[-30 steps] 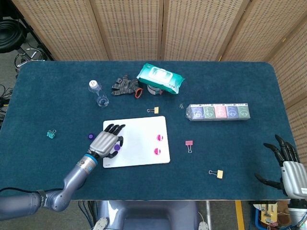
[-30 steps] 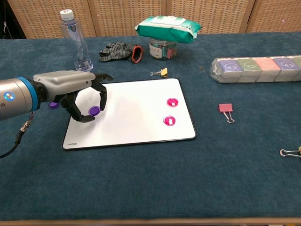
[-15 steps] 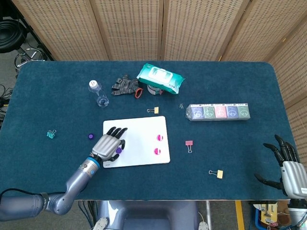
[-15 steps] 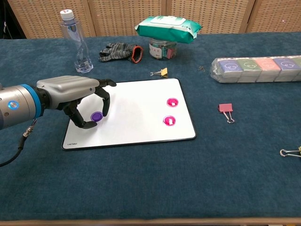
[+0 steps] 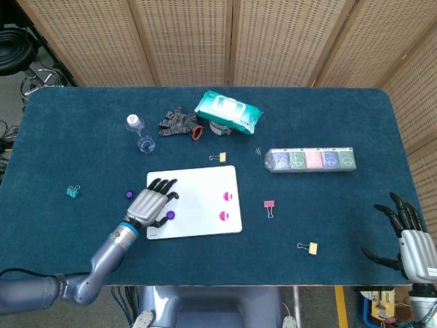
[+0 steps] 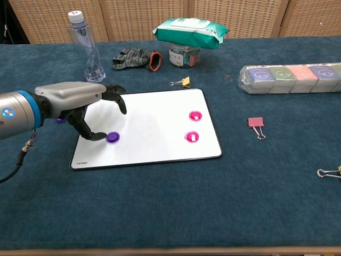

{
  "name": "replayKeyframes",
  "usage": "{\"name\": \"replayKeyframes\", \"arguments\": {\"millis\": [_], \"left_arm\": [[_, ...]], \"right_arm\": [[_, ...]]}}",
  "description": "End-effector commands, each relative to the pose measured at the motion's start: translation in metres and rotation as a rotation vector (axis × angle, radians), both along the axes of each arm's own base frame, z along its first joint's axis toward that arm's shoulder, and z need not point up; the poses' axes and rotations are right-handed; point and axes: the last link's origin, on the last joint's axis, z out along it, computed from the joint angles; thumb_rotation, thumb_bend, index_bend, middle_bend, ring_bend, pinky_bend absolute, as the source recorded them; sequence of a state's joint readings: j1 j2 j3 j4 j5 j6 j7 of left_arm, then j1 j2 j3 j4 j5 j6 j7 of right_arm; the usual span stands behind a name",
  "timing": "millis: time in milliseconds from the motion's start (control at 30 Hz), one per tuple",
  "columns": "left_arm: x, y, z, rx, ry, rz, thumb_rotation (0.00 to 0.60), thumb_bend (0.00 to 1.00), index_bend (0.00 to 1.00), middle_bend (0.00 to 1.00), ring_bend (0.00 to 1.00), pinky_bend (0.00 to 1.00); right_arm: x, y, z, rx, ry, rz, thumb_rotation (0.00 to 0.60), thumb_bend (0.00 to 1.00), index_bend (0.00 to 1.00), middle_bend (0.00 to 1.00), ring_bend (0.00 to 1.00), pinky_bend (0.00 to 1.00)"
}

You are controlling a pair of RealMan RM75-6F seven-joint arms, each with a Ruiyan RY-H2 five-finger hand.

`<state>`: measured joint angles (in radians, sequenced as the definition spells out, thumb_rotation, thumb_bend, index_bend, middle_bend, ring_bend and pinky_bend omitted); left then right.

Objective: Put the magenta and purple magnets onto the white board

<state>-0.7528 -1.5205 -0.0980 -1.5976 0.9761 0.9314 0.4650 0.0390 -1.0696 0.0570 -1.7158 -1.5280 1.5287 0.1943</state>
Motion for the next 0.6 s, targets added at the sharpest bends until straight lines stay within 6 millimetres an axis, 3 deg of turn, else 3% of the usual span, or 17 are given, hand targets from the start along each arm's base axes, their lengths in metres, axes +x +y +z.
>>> {"name": "replayKeyframes", "arguments": {"millis": [33, 267, 600], "left_arm": [[-0.015, 0.011, 0.017, 0.056, 0.002, 0.038, 0.600, 0.32, 0.30, 0.00, 0.00, 0.00], [-0.056, 0.026, 0.036, 0.106, 0.045, 0.114, 0.600, 0.32, 0.30, 0.00, 0.00, 0.00], [-0.087, 0.031, 0.033, 0.104, 0.036, 0.193, 0.600, 0.32, 0.31, 0.00, 0.00, 0.00]], "right_arm": [[0.000, 0.000, 0.000, 0.002, -0.001, 0.000, 0.600, 0.00, 0.19, 0.00, 0.00, 0.00], [0.001, -0.002, -0.003, 0.013, 0.004, 0.002, 0.600, 0.00, 0.19, 0.00, 0.00, 0.00], [-0.001, -0.002, -0.005, 0.022, 0.009, -0.008, 0.600, 0.00, 0.19, 0.00, 0.00, 0.00]]}}
